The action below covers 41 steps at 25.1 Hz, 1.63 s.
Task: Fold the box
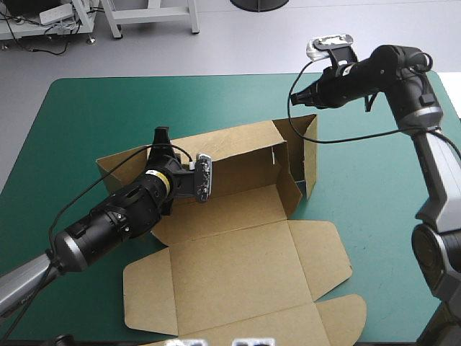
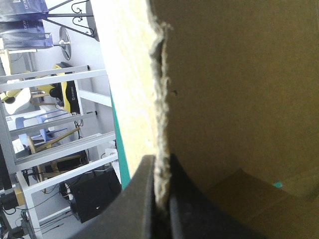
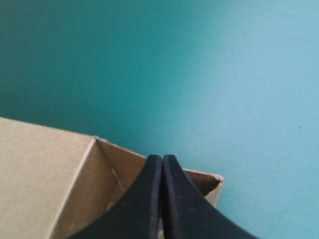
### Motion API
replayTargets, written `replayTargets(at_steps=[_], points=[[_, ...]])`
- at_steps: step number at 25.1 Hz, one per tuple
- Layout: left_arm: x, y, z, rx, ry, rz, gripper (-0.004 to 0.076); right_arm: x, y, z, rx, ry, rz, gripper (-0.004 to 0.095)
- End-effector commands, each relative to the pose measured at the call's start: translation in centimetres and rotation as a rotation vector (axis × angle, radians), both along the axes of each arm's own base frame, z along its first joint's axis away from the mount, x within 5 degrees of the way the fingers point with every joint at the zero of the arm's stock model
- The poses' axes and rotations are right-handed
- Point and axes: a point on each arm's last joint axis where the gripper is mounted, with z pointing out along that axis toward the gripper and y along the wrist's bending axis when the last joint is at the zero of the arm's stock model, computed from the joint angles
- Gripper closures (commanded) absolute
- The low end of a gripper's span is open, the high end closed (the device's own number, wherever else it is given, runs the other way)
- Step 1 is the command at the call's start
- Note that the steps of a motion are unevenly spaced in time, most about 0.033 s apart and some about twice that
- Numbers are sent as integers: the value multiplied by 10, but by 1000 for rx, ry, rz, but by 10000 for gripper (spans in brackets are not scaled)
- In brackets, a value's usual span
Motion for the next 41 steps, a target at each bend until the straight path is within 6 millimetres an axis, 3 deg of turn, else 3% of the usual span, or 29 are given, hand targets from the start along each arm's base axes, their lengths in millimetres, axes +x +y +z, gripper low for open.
replayTargets(at_steps=[1, 6, 15, 26, 31, 41], points=[[-4, -5, 9, -79, -3, -22, 729, -4, 8, 32, -4, -106, -7, 921], [-4, -5, 9, -82, -2, -20, 729, 15, 23, 16, -31, -59, 18, 921], [-4, -5, 9, -89, -2, -23, 729, 40, 25, -22, -101, 30, -14, 922], [-4, -6, 9, -95, 2, -23, 729, 42, 24, -30, -121, 66, -21, 922], [-4, -6, 9, -95, 2, -23, 729, 42, 26, -44, -109, 125, -19, 922], [-5, -6, 9, -100, 3, -25, 729, 27, 22, -44, -114, 165, -27, 922]])
